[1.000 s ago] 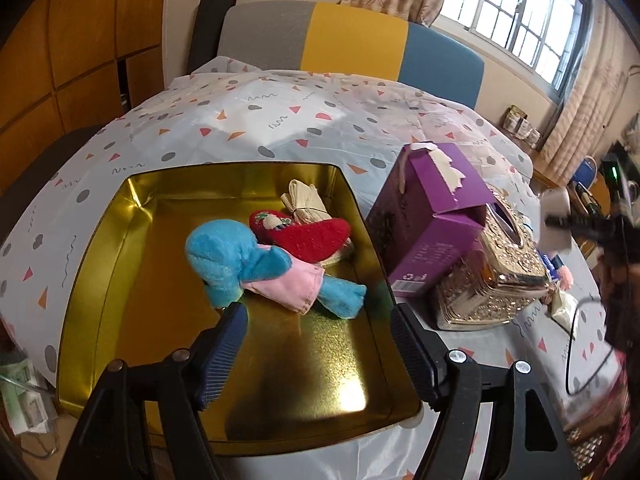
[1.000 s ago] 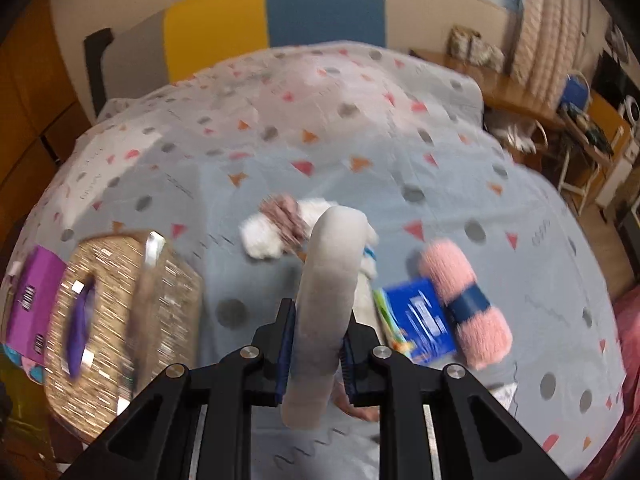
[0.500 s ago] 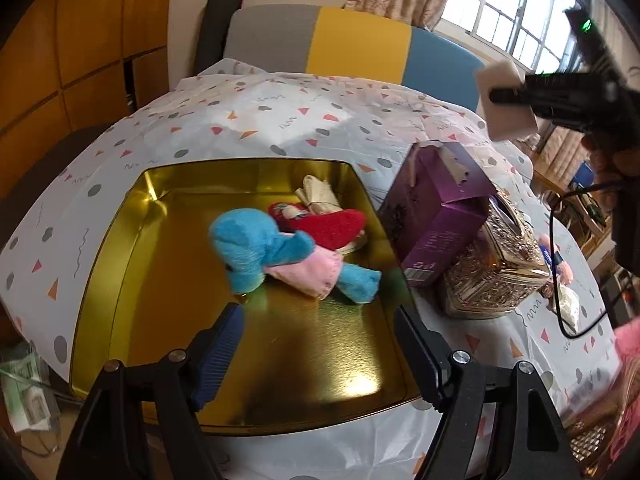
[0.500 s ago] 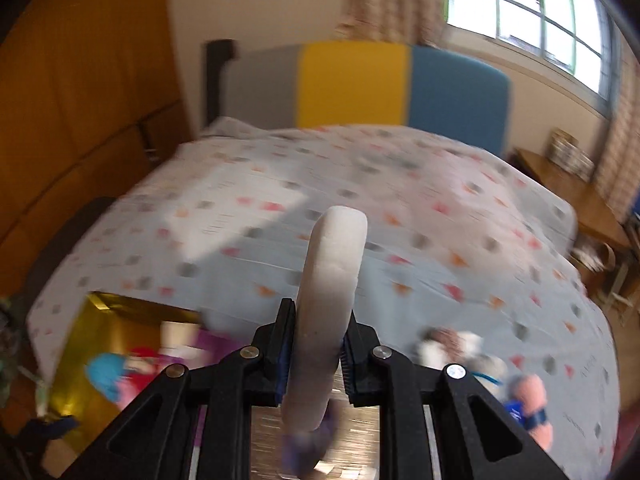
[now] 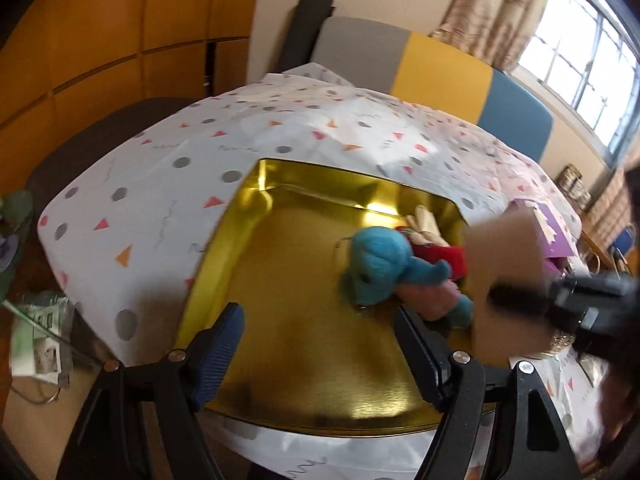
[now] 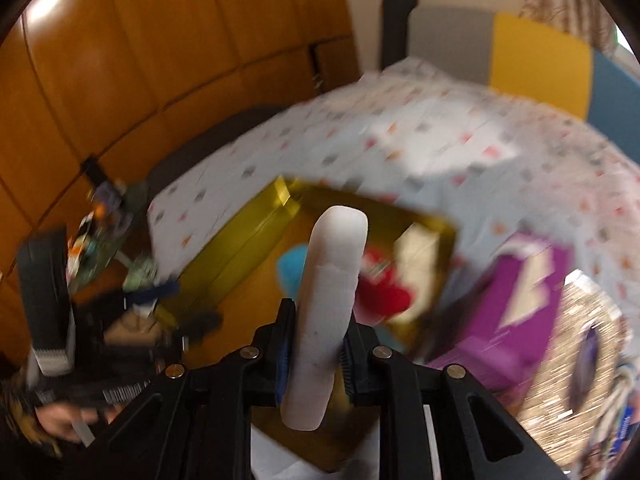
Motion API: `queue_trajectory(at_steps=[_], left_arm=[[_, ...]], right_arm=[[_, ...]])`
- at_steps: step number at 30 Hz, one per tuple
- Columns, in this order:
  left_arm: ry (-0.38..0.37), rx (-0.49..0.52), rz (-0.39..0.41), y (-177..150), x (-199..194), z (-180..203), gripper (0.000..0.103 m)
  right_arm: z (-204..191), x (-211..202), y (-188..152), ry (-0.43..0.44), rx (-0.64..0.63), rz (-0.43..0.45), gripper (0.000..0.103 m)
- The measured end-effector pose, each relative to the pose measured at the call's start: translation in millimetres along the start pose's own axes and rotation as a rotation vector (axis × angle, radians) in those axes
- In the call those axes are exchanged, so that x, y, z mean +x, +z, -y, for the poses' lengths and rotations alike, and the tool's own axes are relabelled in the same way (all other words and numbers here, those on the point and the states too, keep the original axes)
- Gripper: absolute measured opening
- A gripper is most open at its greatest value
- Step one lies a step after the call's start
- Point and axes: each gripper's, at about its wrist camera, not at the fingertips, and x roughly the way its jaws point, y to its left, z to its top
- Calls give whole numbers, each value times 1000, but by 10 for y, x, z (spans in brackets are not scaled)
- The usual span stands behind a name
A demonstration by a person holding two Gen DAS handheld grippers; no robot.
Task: Organize soft objects
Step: 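Carry the white sponge with the right gripper and release it into the tray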
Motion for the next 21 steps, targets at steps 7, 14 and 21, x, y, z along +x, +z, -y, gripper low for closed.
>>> queue_trajectory(at_steps=[7,14,21], left_arm=[[-3,4,-1,-32,-6,2,77],[-27,51,-16,-84,18,183,77],[-36,105,-2,-102,-37,353,77]], right_arm=[[-54,401,-330,-7,31,-111,41],[45,276,-416,-57,51,-87,49],[83,123,-453,-106,61,-45,49]])
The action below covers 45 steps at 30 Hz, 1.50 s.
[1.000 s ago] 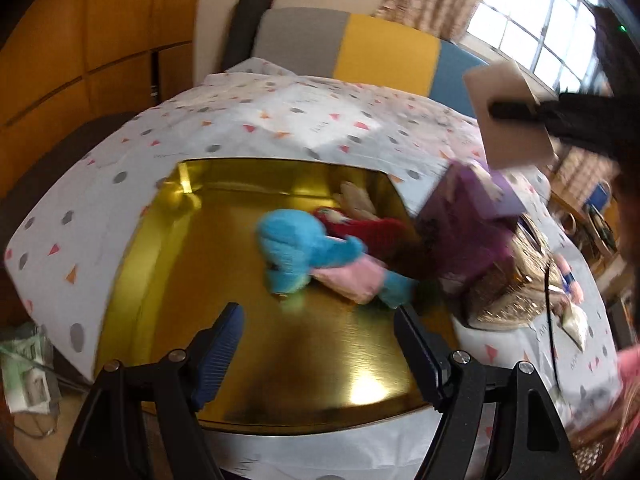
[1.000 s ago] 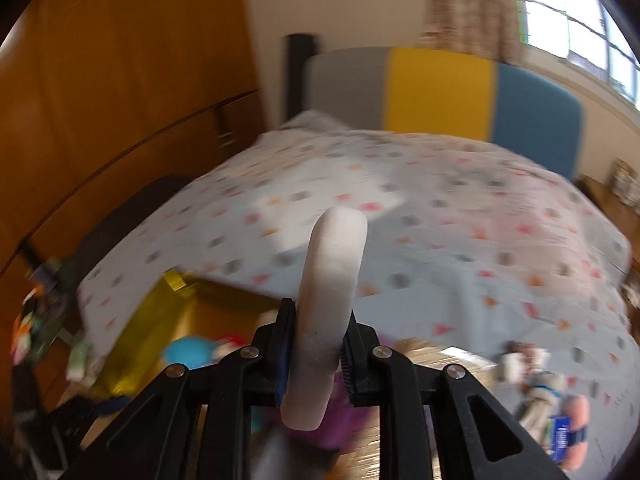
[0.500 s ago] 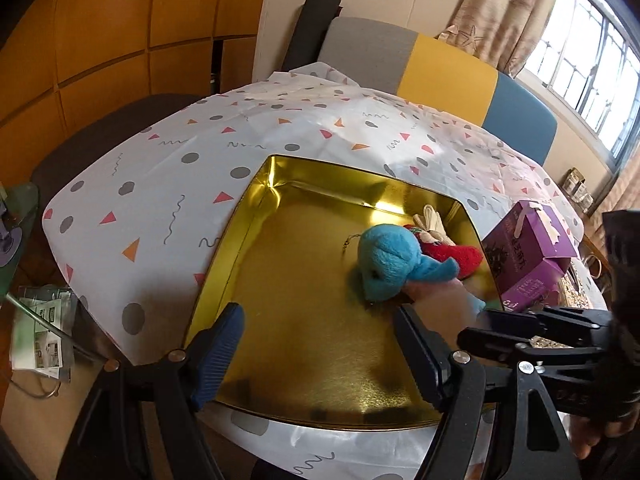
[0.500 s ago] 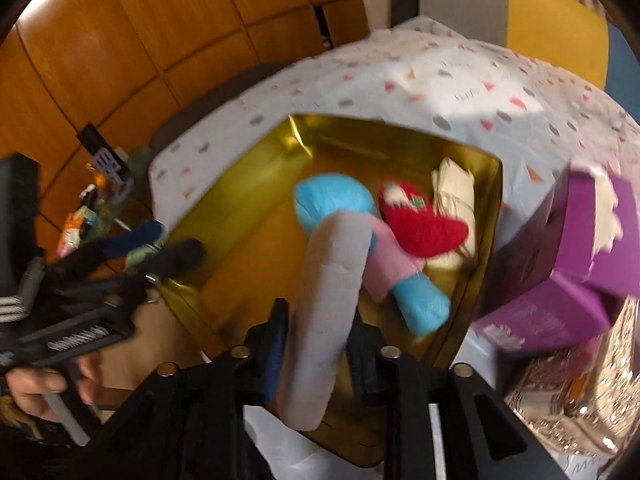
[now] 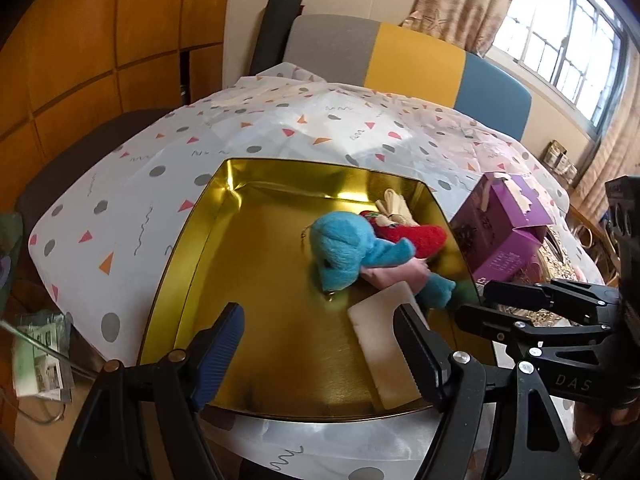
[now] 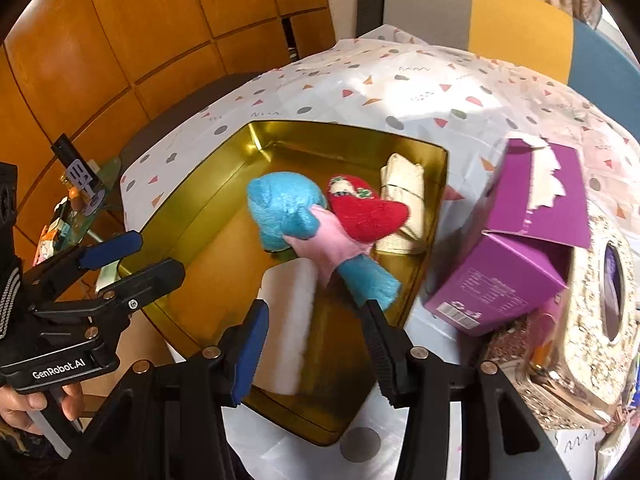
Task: Organize soft objects
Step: 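Carry the white sponge with the right gripper and release it into the tray, then move both grippers away from the tray toward the remaining items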
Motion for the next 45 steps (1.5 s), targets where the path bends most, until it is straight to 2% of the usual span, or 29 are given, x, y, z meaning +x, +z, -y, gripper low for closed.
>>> queue_trajectory(at_steps=[12,21,27,35,45], left_arm=[[-12,85,22,21,-97,253,79],[-30,147,33,60,-141,477,79],[-45,186,41,92,-165,640,80],[-72,249,51,132,-196,908,80],[-124,334,71,196,-265,1299,80]], right_arm=[[130,-498,-126,-111,-22,124,49],[568,-1015,-225,-184,59,226,49],[1021,-1342,-329,-264,147,276,49],[1769,-1656,-547,-417,311,316,49],[2870,-1751,-1091,-639,606,301,49]])
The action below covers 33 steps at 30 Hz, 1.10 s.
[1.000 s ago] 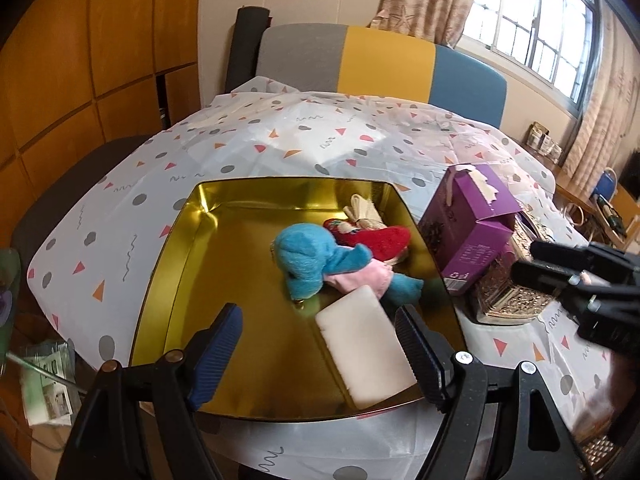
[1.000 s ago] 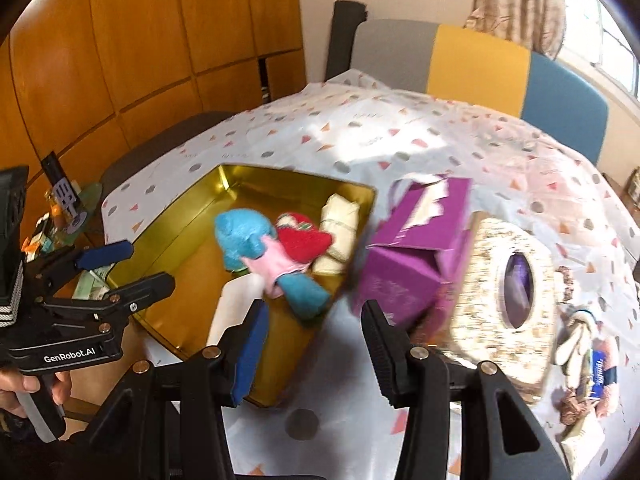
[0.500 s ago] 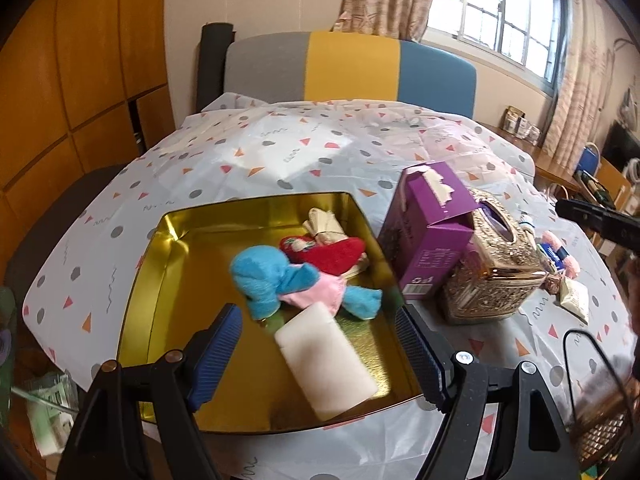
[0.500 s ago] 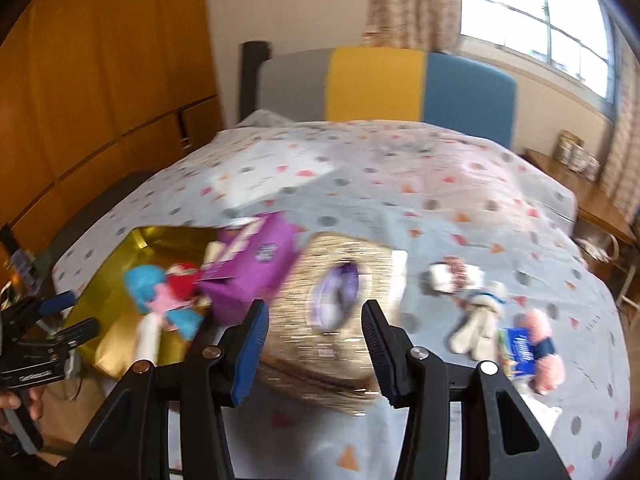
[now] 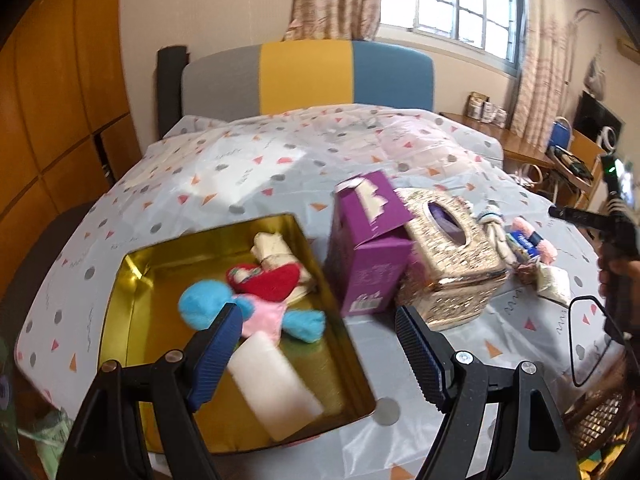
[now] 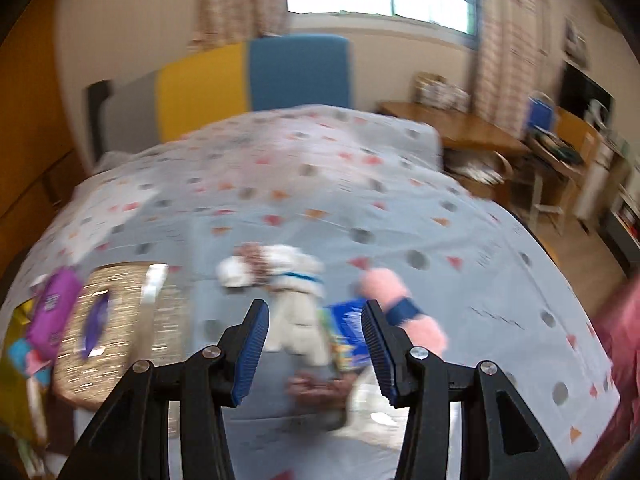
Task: Organize soft objects
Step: 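Move both grippers away from the tray toward the remaining items, then reach the left gripper to the white mesh puff with brown scrunchie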
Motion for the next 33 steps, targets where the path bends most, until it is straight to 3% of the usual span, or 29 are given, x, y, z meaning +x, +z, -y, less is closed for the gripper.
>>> queue_trajectory(at_steps=[5,7,13,20,24,27,33], left_arm=[[-49,57,49,247,-55,249,80],[-72,78,64,364,-54,368,80],[-151,166,54,762,129,844,80],[-217,251,-57,1200,624,1492,80],[-200,305,-103,1417,973,1831,79],[-189,333,-193,1557,1381,2059,77],[-130,383,-286,1724,2027,2394,75]], right_arm=[[533,228,-160,-73,173,-38,49],[718,304,-208,-81,254,-85,49],[991,252,-260,-58,387,-74,49],[987,262,-254,-17,405,-85,49],[992,259,-260,8,418,-87,49],[1020,255,-269,33,438,-91,49],[1062,252,-276,82,475,-93,49]])
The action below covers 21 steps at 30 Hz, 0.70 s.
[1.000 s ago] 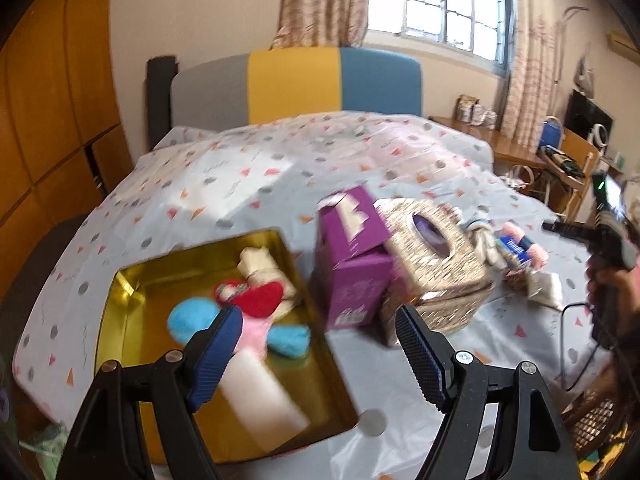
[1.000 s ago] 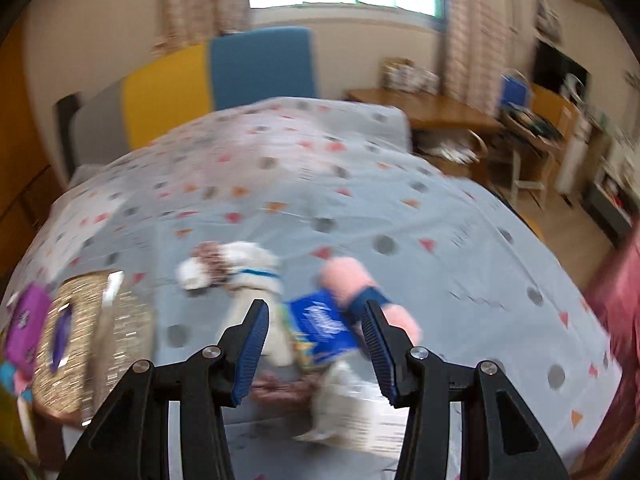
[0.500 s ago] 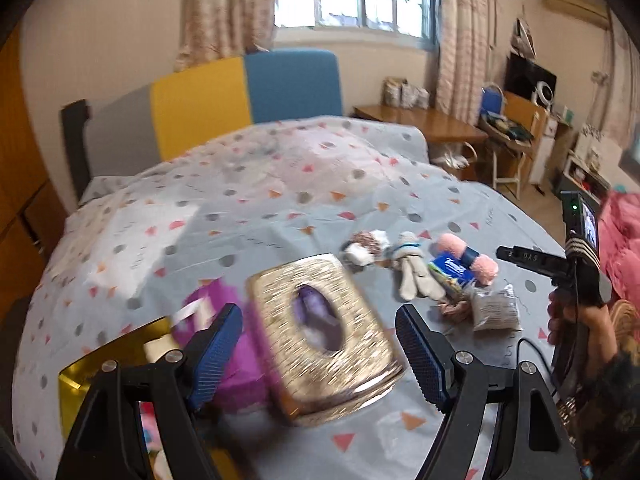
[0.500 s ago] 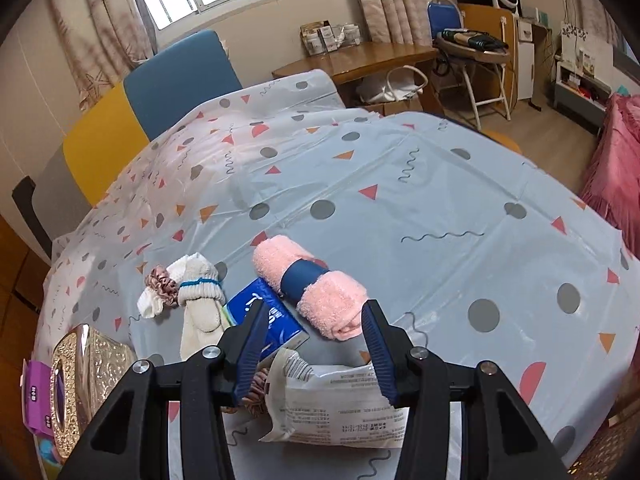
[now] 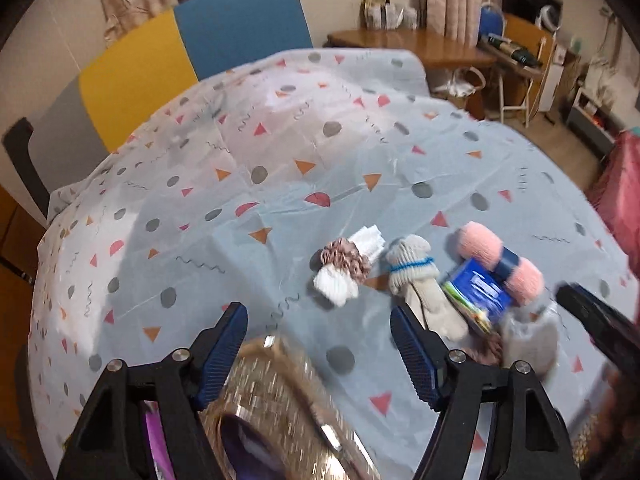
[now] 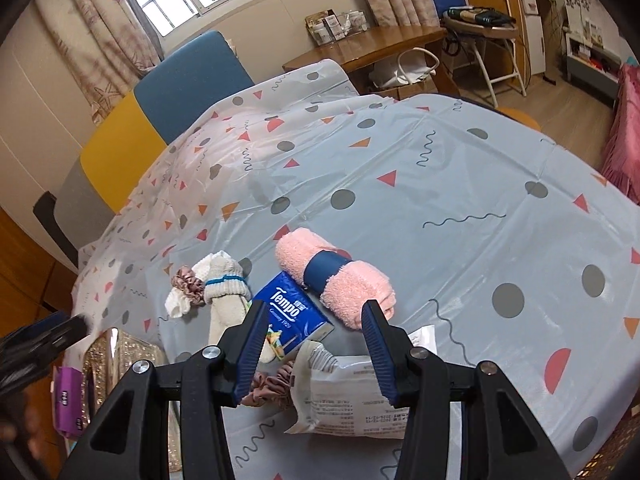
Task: Organize soft objects
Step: 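Reach the left gripper to the white mesh puff with brown scrunchie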
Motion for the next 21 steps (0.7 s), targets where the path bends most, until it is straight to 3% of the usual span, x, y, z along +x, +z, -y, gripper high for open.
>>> queue_trajectory(at_steps=[10,16,21], left_arm=[[3,-62,-147,407,860,143,75],[38,-94,-230,464,1266,148,75],[11,-119,-286,406,1503,139,71]], right_arm=[[16,13,19,57,27,-26,49],[57,13,28,86,51,-35,49],[73,23,28,96,61,-42,49]])
